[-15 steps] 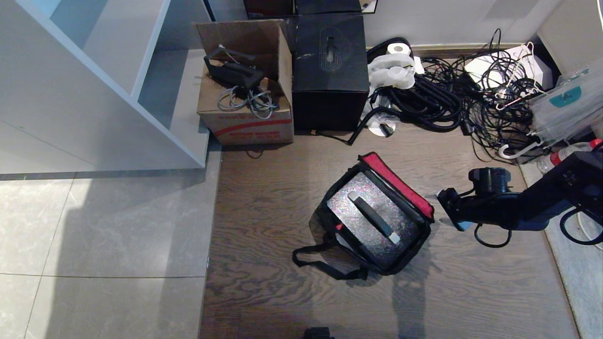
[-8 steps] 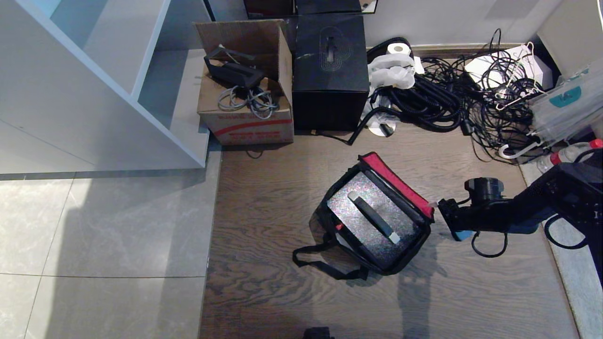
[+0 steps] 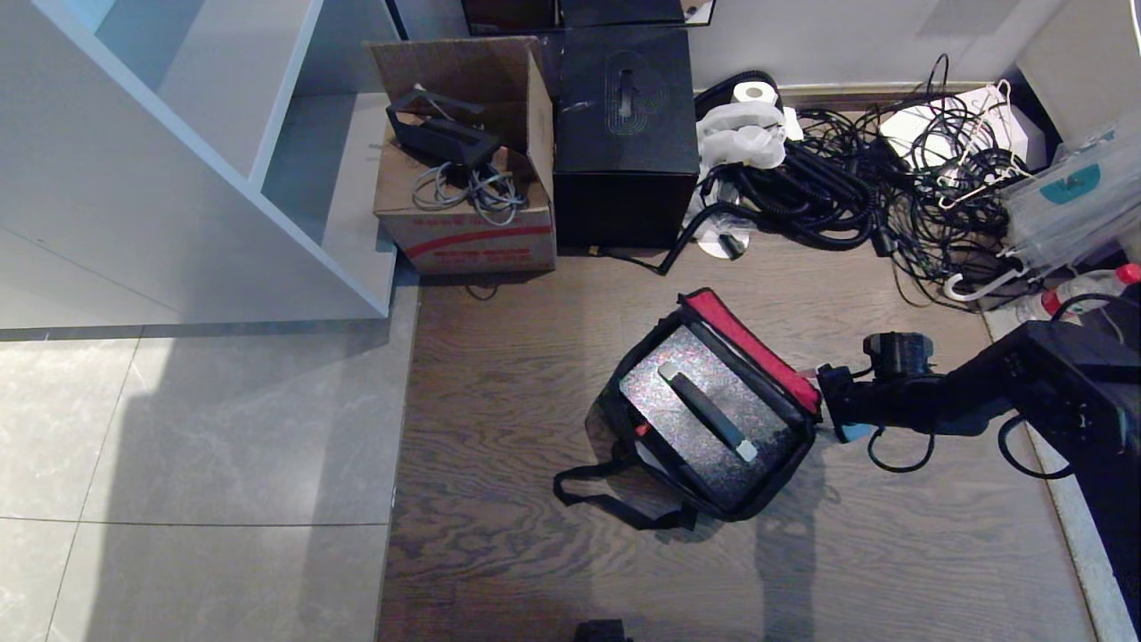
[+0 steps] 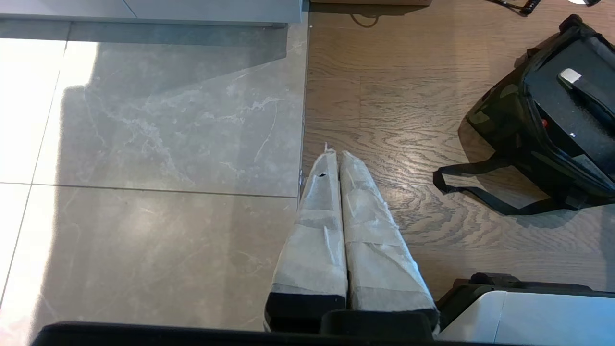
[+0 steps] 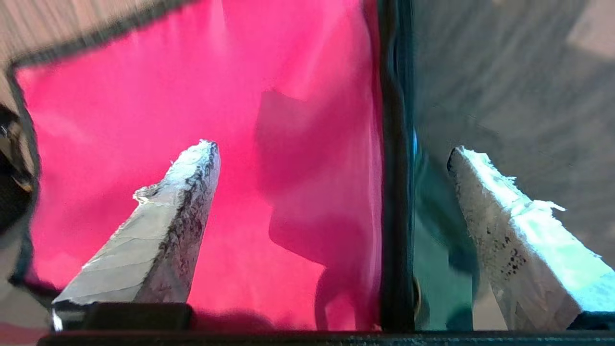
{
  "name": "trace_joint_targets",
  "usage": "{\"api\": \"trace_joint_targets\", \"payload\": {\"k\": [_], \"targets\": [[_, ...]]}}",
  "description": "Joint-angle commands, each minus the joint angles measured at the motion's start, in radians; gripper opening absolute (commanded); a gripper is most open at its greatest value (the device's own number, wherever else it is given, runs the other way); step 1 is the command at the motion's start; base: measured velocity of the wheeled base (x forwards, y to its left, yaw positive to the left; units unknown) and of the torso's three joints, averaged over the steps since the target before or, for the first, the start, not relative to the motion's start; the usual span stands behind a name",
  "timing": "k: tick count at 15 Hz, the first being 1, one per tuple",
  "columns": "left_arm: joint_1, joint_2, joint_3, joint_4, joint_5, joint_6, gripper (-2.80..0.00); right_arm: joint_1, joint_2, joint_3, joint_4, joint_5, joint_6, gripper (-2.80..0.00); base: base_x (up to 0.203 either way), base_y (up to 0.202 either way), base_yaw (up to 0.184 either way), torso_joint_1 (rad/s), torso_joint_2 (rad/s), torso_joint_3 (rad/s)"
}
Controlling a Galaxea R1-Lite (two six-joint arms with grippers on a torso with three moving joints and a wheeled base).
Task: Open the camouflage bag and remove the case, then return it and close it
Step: Close the top of the storage box
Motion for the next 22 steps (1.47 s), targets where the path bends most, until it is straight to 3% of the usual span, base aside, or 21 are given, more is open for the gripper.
{"api": "trace_joint_targets", "payload": {"k": [1,2,9,13,17,22], "targets": [[0.0,0.0,0.0,0.0,0.0,-0.001,-2.8,0.0,0.041,-0.046,-0.001,0.0,0.007,0.0,0.0,0.0,0.0,0.0,0.0,0.0],[0.0,0.0,0.0,0.0,0.0,-0.001,-2.8,0.0,0.046,-0.064,0.006,-0.001,0.003,-2.8,0.0,0.0,0.0,0.0,0.0,0.0],[0.0,0.0,0.0,0.0,0.0,-0.001,-2.8,0.0,0.031,-0.074,0.029,-0.01,-0.019,-2.8,0.0,0.0,0.0,0.0,0.0,0.0],[0.0,0.0,0.0,0.0,0.0,-0.001,-2.8,-0.002,-0.081,0.013,0.022,-0.066,-0.124,-2.8,0.0,0.0,0.0,0.0,0.0,0.0],[0.0,0.0,0.0,0.0,0.0,-0.001,-2.8,-0.013,-0.25,0.229,0.004,-0.12,-0.287,-2.8,0.0,0.0,0.0,0.0,0.0,0.0],[0.0,0.0,0.0,0.0,0.0,-0.001,-2.8,0.025,-0.464,0.535,-0.239,-0.139,-0.436,-2.8,0.0,0.0,0.0,0.0,0.0,0.0]]}}
